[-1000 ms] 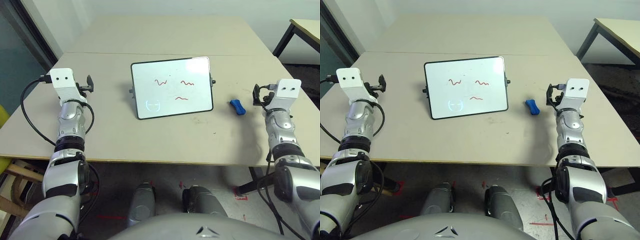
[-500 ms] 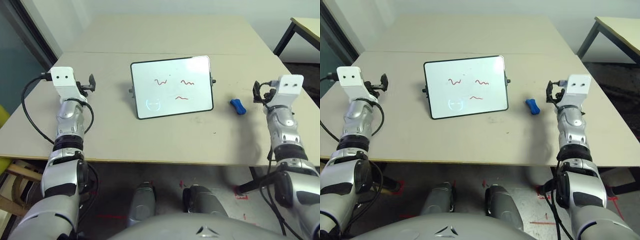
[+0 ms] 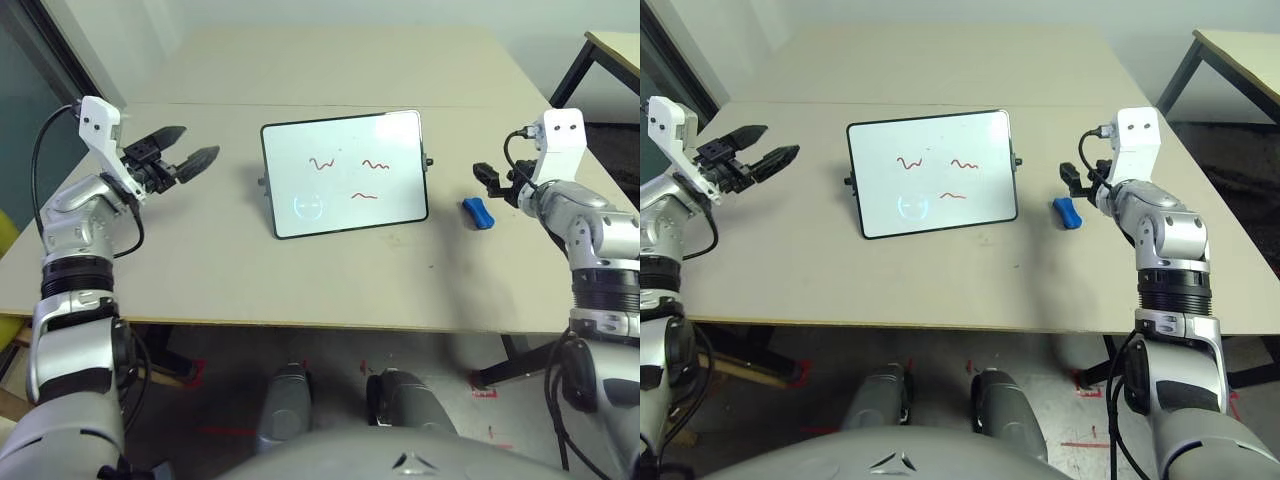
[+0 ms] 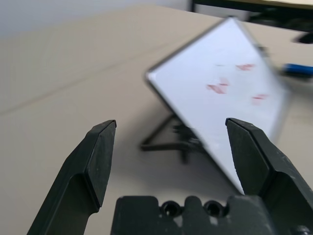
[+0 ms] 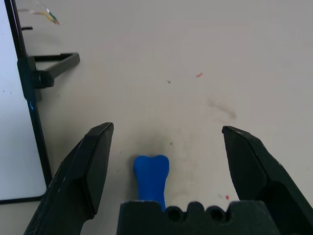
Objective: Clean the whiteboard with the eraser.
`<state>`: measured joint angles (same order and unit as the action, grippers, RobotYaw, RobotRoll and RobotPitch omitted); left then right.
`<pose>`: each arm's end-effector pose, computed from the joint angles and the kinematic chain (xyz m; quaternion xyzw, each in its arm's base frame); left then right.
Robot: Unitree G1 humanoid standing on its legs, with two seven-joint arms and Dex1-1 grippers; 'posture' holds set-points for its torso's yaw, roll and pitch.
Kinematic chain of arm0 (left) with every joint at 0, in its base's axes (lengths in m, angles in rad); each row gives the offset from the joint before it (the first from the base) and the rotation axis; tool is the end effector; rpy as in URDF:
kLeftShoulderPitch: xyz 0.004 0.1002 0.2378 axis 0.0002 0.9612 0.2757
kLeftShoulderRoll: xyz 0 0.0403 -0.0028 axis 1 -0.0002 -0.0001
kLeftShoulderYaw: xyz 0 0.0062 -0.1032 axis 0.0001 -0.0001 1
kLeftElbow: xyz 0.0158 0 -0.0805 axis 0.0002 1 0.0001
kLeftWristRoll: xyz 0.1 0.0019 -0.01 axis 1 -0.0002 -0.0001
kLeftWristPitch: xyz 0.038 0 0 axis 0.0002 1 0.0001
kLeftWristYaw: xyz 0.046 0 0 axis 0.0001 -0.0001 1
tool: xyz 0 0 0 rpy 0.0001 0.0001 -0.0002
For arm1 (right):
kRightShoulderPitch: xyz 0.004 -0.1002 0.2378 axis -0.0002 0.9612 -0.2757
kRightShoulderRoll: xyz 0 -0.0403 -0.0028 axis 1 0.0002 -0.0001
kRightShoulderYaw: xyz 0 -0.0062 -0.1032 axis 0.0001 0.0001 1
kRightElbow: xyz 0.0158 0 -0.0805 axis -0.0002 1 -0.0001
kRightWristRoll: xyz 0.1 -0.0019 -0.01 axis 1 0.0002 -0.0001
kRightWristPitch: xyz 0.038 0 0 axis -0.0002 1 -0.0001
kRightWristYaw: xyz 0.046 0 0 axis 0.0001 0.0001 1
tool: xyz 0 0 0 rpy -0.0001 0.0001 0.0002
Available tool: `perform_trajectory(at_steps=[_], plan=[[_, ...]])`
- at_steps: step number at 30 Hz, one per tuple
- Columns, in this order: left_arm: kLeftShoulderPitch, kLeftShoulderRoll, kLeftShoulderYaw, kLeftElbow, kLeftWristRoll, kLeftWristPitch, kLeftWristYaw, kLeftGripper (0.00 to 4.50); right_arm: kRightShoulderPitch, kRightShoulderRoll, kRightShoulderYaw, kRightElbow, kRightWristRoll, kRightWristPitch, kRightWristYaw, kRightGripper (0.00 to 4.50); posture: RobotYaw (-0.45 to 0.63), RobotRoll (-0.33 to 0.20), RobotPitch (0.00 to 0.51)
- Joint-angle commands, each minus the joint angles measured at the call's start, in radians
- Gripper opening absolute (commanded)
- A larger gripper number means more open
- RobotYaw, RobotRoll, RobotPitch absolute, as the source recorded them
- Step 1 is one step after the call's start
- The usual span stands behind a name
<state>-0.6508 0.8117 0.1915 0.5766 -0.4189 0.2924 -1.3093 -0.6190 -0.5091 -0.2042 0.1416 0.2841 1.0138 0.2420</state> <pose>0.2824 0.3413 0.1914 0.0466 0.0458 -0.4336 0.8988 0.2880 -0.2520 0.1680 0.0002 0.2277 0.0308 0.9733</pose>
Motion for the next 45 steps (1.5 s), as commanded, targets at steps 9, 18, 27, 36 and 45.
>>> perform_trajectory(at_steps=[9,18,27,36,45], plan=[[-0.017,0.041,-0.133,-0.107,-0.004,0.146,-0.225,4.5,-0.059,-0.072,0.133,0.101,-0.035,0.121,0.093,4.43,0.22,0.0,0.04],[-0.027,0.013,-0.149,-0.11,-0.004,0.124,-0.227,4.5,-0.057,-0.057,0.218,0.212,-0.092,0.054,0.135,4.43,0.22,0.0,0.027],[-0.02,0.012,-0.146,-0.117,-0.01,0.125,-0.23,4.5,-0.053,-0.039,0.226,0.309,-0.12,-0.002,0.156,4.07,0.24,0.0,0.021],[-0.024,0.014,-0.144,-0.112,-0.005,0.117,-0.229,4.5,-0.044,-0.074,0.238,0.178,-0.104,0.009,0.227,0.71,0.24,0.0,0.027],[-0.043,0.011,-0.153,-0.102,0.0,0.12,-0.233,4.5,0.02,-0.214,0.462,-0.218,-0.182,-0.081,0.384,0.3,0.23,0.0,0.032]])
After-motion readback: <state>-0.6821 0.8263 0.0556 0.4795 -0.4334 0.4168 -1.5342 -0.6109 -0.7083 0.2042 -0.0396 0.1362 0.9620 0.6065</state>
